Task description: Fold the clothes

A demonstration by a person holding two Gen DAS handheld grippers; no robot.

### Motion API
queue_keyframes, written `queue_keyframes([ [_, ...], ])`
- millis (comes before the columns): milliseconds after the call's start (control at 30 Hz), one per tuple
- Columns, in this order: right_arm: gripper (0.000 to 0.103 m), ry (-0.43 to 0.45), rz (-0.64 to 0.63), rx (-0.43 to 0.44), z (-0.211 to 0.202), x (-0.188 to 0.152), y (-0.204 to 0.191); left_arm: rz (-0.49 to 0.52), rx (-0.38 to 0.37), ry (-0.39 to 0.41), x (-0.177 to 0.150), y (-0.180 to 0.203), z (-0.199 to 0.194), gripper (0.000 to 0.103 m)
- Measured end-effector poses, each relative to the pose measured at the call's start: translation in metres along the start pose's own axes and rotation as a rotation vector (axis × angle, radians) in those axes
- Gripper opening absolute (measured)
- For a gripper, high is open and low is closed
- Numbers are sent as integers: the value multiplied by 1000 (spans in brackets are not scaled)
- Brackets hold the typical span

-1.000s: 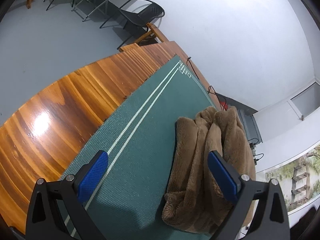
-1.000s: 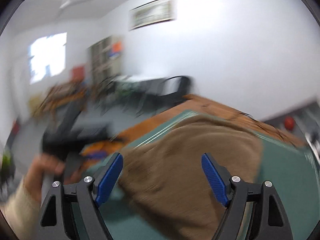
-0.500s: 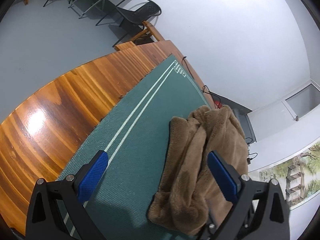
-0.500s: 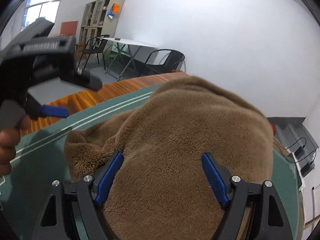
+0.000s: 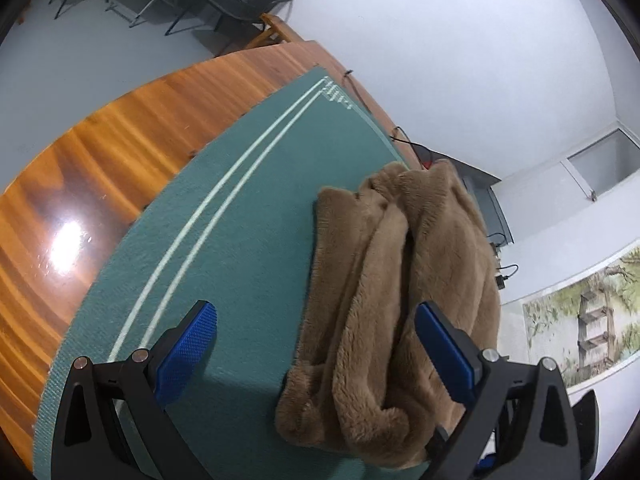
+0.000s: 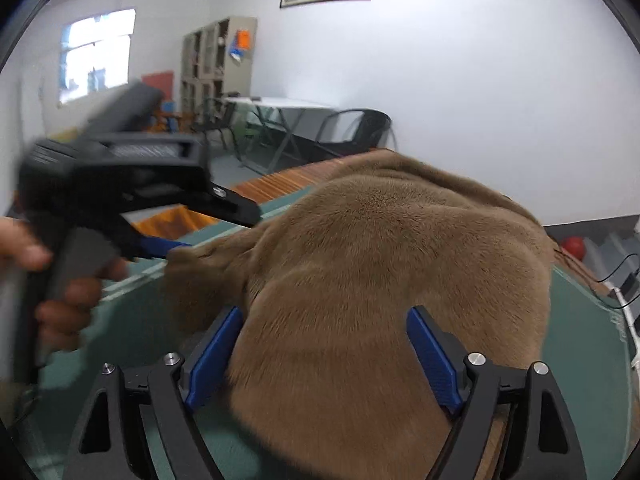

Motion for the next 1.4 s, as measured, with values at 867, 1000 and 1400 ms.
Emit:
queue_keyframes([
  [867, 102, 39, 858, 263, -48, -78, 195, -46, -305, -372, 46, 10, 53, 102],
  [1000, 102, 19, 1046, 360, -28, -87, 216, -9, -269, -431, 45, 12, 71, 102],
  [1400, 102, -67, 1096, 392, 17, -65, 214, 17, -316, -438, 51, 6, 88, 102],
])
Point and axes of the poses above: each gripper's, at about its wrist camera, not at the fingertips, and z roughly the way its jaws point, y to its right, x to its top, the point moved 3 cm from there along z, roughly the way its jaws point, and after that the axes turned 1 degree about y, right-handed, at the moved point
